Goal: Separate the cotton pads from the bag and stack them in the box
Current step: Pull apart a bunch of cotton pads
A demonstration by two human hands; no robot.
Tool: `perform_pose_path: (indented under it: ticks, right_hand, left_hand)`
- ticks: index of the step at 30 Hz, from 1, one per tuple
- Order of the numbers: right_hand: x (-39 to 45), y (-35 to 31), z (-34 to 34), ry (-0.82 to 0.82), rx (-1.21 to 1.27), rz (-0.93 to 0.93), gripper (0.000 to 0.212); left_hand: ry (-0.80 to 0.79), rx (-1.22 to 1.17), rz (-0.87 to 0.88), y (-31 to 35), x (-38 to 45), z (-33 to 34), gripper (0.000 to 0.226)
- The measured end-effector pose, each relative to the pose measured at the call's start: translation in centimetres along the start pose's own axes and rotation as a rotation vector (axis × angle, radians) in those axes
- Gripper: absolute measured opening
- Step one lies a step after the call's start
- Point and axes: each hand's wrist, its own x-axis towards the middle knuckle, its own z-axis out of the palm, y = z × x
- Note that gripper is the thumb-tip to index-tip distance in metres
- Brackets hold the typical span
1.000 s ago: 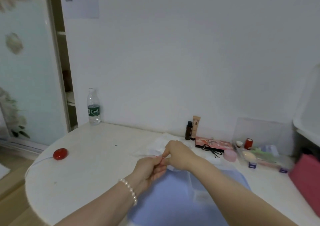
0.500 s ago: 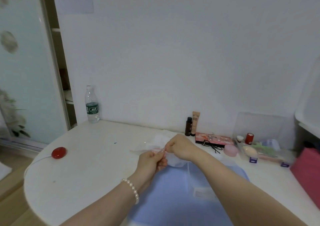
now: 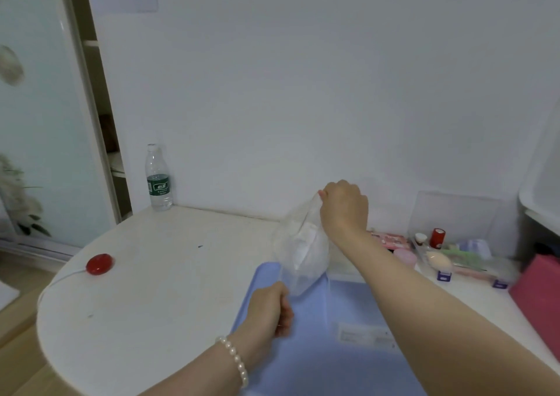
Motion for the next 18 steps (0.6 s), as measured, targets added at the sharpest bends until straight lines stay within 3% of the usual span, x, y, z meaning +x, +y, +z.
perform_pose_path:
  ticks: [5, 8, 10, 12, 15, 18]
  right_hand:
    - [0.2, -0.5, 0.3, -0.035, 0.455, 0.109, 0.028]
    - [-0.9, -0.8, 0.5, -0.162, 0.722, 0.054, 0.024]
    - [-1.4, -0.4, 0.2, -0.180, 0.714, -0.020, 0.024]
    - [-2.0, 0.2, 0.1, -0.160, 0.682, -0.058, 0.023]
    - [-3.1, 1.0, 0.5, -0.184, 0.763, -0.036, 0.022]
    - [-3.9, 1.1, 0.6, -0.260, 0.851, -0.021, 0.021]
  left_hand:
    - [-0.093, -0.028, -0.024, 0.9, -0.9, -0.7, 0.015]
    - [-0.156, -0.082, 0.048, 1.5, -0.3, -1.7, 0.064]
    - [-0.239, -0.352, -0.052, 2.2, 0.7, -2.9, 0.071]
    - [-0.186, -0.585, -0.226, 2.1, 3.1, -4.0, 0.083]
    - [-0.209, -0.609, -0.410, 1.1, 6.4, -3.9, 0.095]
    - [-0.337, -0.620, -0.374, 1.1, 7.4, -1.4, 0.081]
